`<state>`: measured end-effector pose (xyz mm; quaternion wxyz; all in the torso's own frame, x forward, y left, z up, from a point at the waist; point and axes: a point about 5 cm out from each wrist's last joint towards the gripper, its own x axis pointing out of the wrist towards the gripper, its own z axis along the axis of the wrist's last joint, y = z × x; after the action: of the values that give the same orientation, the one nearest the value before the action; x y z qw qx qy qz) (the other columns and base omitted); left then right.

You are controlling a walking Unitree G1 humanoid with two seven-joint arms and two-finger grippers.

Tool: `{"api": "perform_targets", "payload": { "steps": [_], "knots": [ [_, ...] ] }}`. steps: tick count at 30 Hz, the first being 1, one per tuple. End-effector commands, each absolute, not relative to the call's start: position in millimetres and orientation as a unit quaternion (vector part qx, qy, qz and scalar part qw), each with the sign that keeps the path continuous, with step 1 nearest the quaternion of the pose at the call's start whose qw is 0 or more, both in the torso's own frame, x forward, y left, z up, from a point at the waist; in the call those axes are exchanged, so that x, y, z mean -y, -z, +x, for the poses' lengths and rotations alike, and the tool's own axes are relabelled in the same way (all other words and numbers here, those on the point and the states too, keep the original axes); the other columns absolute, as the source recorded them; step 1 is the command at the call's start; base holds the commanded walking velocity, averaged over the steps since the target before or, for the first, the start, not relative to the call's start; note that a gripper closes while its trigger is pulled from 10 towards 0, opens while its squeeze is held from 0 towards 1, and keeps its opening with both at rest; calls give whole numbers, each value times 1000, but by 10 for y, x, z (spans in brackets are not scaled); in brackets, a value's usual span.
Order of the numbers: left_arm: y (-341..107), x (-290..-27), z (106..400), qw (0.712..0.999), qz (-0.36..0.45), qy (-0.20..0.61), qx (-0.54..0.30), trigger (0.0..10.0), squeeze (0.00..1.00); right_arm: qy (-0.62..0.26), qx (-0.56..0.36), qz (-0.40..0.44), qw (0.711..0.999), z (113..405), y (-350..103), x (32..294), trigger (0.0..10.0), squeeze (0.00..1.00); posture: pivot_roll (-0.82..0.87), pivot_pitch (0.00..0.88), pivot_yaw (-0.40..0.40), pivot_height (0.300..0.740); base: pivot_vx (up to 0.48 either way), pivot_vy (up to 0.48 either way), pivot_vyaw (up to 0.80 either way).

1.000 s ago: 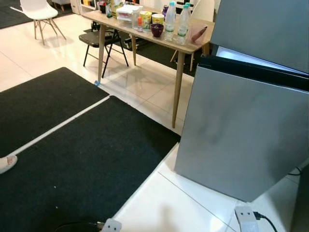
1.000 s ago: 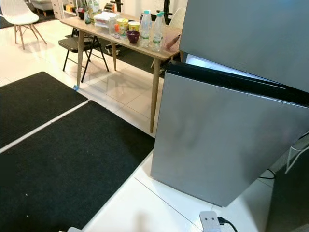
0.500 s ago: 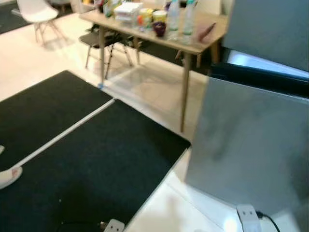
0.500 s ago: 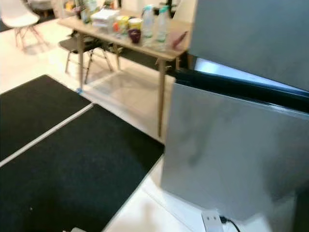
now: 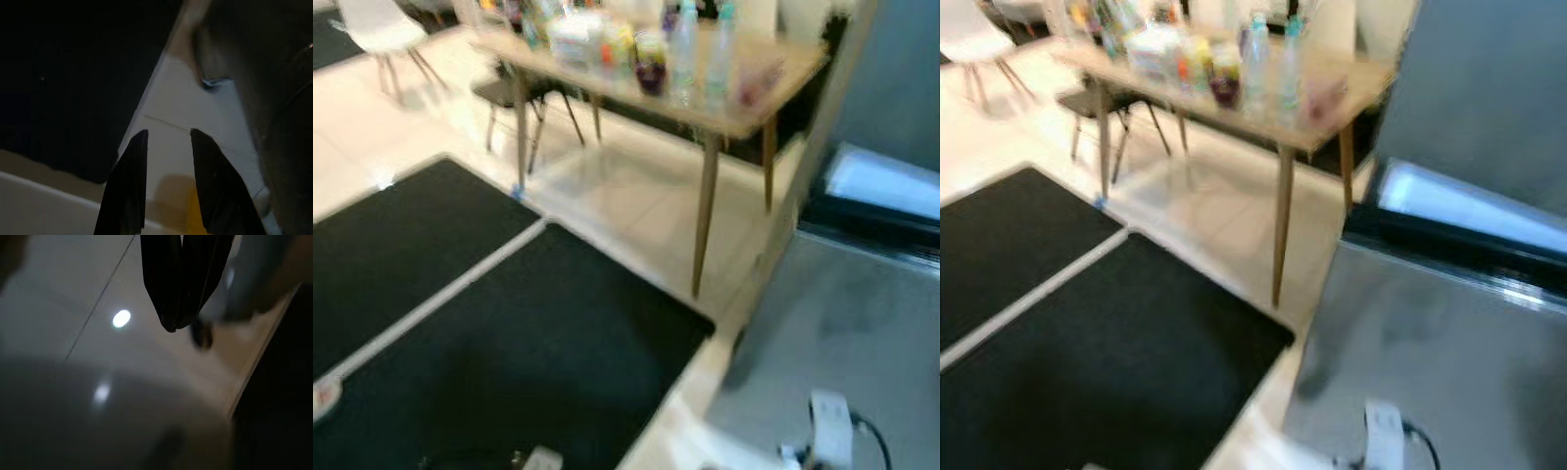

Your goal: Restocking fridge

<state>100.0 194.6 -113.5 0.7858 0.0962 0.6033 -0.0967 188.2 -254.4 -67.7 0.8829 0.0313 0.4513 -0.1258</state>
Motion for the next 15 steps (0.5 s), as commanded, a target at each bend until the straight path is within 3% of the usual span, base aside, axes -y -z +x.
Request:
{"api": "perform_targets", "payload": {
  "steps": [1, 4, 11, 15],
  "knots": [
    [1009, -1779, 1454, 843, 83, 99, -522, 10000, 0, 141, -464, 44, 874, 1778, 736, 2526, 10000, 0, -43, 0, -22, 740, 0, 0, 0],
    [1013, -1770, 1445, 843, 81, 100, -523, 10000, 0, 175, -477, 15, 861, 1689, 732, 2679, 10000, 0, -43, 0, -27, 740, 0, 0, 0],
    [1009, -1762, 1459, 844, 80, 101, -521, 10000, 0, 201, -476, 22, 856, 1582, 743, 2773, 10000, 0, -45, 0, -31, 740, 0, 0, 0],
    [1007, -1764, 1460, 843, 82, 105, -520, 10000, 0, 210, -407, 79, 885, 1778, 632, 2791, 10000, 0, -48, 0, -26, 740, 0, 0, 0]
  ]
}}
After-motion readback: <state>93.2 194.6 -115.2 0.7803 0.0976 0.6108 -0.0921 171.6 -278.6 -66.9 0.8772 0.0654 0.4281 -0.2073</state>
